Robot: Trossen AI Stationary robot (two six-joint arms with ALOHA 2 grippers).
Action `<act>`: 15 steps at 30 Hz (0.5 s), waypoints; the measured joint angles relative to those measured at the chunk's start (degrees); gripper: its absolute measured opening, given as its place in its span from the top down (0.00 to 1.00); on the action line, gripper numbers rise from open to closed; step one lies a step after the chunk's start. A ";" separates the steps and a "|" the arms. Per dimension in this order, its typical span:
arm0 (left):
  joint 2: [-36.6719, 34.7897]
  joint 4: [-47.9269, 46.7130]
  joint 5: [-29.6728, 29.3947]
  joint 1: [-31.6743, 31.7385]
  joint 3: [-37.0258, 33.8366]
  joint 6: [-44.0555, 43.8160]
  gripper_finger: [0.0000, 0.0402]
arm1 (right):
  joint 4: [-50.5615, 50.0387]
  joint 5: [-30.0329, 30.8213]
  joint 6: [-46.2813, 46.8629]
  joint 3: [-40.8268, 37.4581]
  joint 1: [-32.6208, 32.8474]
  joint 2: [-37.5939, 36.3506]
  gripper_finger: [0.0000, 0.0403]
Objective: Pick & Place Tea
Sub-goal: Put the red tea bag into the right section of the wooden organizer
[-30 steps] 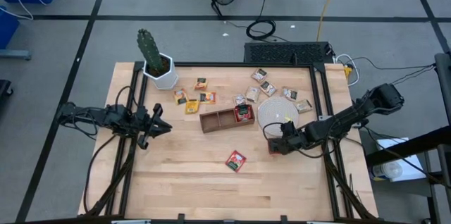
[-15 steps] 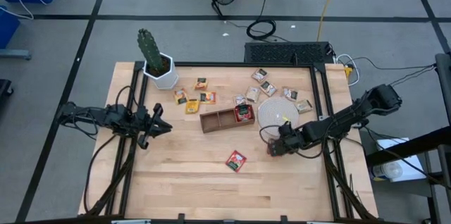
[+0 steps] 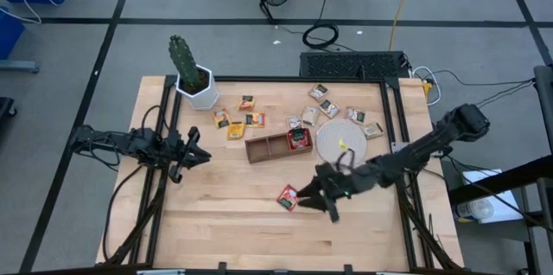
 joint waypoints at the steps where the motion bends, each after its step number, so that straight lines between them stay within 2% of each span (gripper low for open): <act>1: -0.01 -0.25 0.00 0.00 0.00 0.00 0.86 | 3.89 1.41 -5.59 -0.02 1.56 0.54 0.65; 3: 0.02 -0.31 0.01 0.00 0.00 0.00 0.86 | 10.92 2.46 -16.82 -0.03 3.86 3.39 0.65; 5: -0.01 -0.16 0.00 0.00 0.02 0.00 0.86 | 18.35 0.07 -28.29 -0.25 5.26 6.36 0.65; 7: 0.02 -0.19 -0.02 0.00 0.00 0.00 0.86 | 23.83 -3.63 -34.42 1.93 6.11 9.01 0.65; 8: 0.00 -0.06 -0.02 0.00 0.02 0.00 0.86 | 22.96 -4.16 -36.24 4.02 6.23 9.84 0.65; 10: 0.01 -0.38 -0.02 0.00 0.01 0.00 0.86 | 9.93 -0.51 -38.35 9.98 6.38 10.84 0.65; 13: -0.01 -0.17 -0.02 0.00 0.00 0.00 0.86 | -27.89 12.50 -39.59 25.05 6.13 13.74 0.62; 15: 0.02 -0.21 0.00 0.00 0.00 0.00 0.86 | -51.96 20.22 -35.19 36.08 4.95 17.51 0.58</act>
